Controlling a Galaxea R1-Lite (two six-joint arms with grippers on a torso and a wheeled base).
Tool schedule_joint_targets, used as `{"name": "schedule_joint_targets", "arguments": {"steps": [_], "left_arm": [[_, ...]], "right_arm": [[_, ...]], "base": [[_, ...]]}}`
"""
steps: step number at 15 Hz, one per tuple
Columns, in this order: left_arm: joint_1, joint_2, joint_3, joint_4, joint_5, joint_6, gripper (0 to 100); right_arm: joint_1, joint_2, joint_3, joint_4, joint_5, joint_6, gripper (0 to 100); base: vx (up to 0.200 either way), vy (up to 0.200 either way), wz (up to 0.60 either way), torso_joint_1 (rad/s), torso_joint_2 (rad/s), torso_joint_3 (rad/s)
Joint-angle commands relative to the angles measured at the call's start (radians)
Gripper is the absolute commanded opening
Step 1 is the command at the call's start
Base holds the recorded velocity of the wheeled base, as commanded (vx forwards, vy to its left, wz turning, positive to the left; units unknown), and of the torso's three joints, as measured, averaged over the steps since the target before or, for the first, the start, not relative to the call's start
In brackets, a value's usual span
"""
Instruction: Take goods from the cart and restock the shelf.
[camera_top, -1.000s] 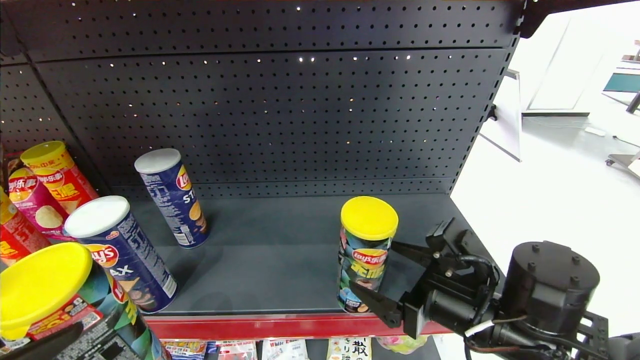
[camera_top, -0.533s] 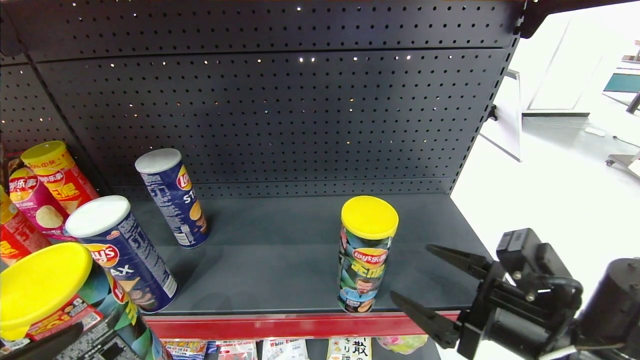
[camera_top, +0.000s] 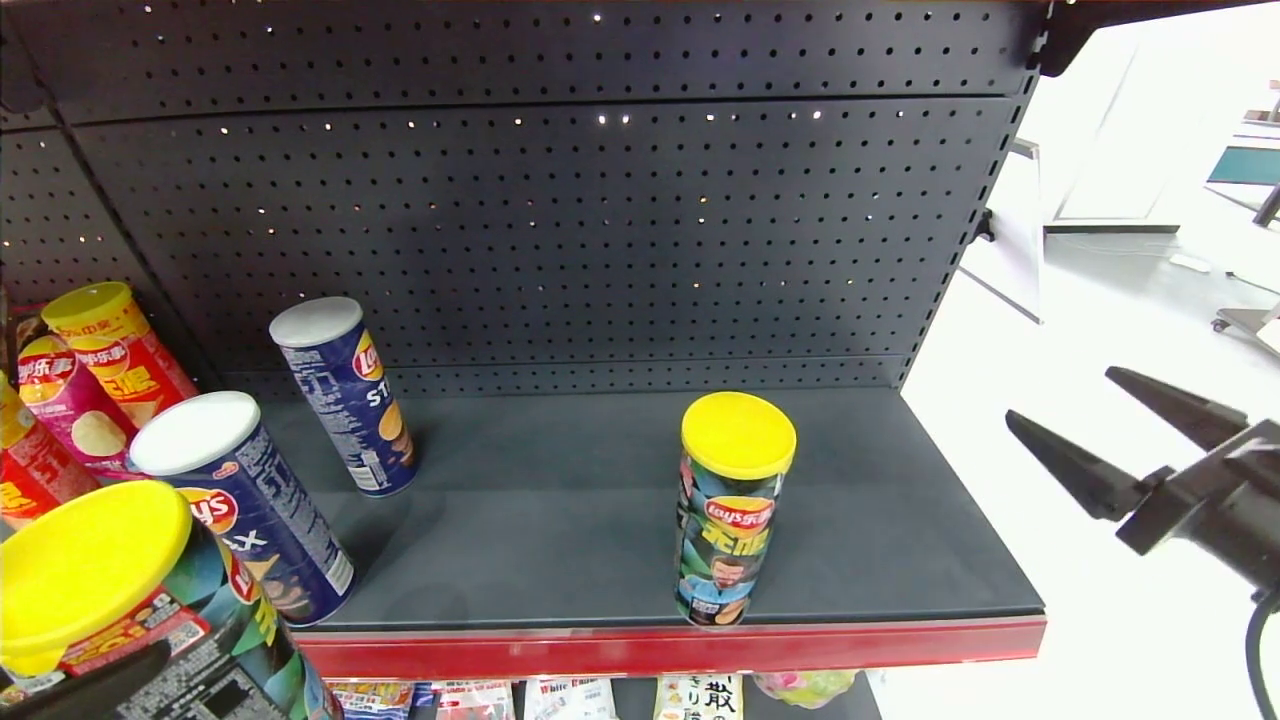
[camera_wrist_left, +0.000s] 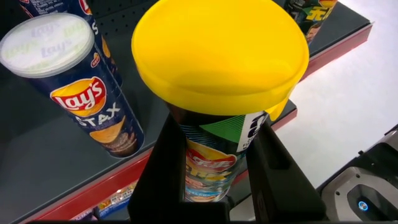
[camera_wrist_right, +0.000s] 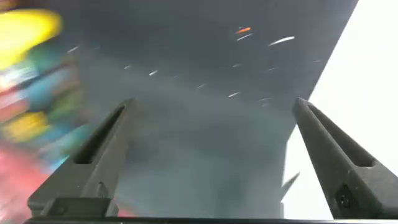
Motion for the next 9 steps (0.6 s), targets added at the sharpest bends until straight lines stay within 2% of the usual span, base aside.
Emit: {"name": "schedule_joint_targets", "arguments": {"steps": [1,3,4,6,8,9], "left_arm": [[0.001,0.006,-0.018,-0.001,0.0,0.001,0],[0.0,0.007,-0.027,-0.001,0.0,0.001,0],[0.001,0.007,-0.027,-0.007,0.0,0.001,0],[0.001,0.006,-0.025,-0.033,0.0,0.001,0],[0.0,0.004,-0.024,-0.046,0.0,0.001,0],[0.0,0.004,-0.021,-0.05,0.001,0.001,0]], "right_arm": [[-0.248,-0.083,-0.232,0.203,0.098,0.007,100],[-0.263,-0.249,-0.288,0.535,0.104,0.005,100],[-0.263,-0.309,-0.287,0.624,0.101,0.005,100],[-0.263,-0.576,-0.235,0.937,0.101,0.004,100],[-0.266,-0.852,-0.256,1.312,0.093,0.002,100],[-0.266,-0.913,-0.268,1.395,0.092,0.002,100]], "base": [[0.0,0.0,0.0,0.0,0.0,0.0],[0.0,0.0,0.0,0.0,0.0,0.0],[0.0,0.0,0.0,0.0,0.0,0.0],[0.0,0.0,0.0,0.0,0.0,0.0],[0.0,0.0,0.0,0.0,0.0,0.0],[0.0,0.0,0.0,0.0,0.0,0.0]]}}
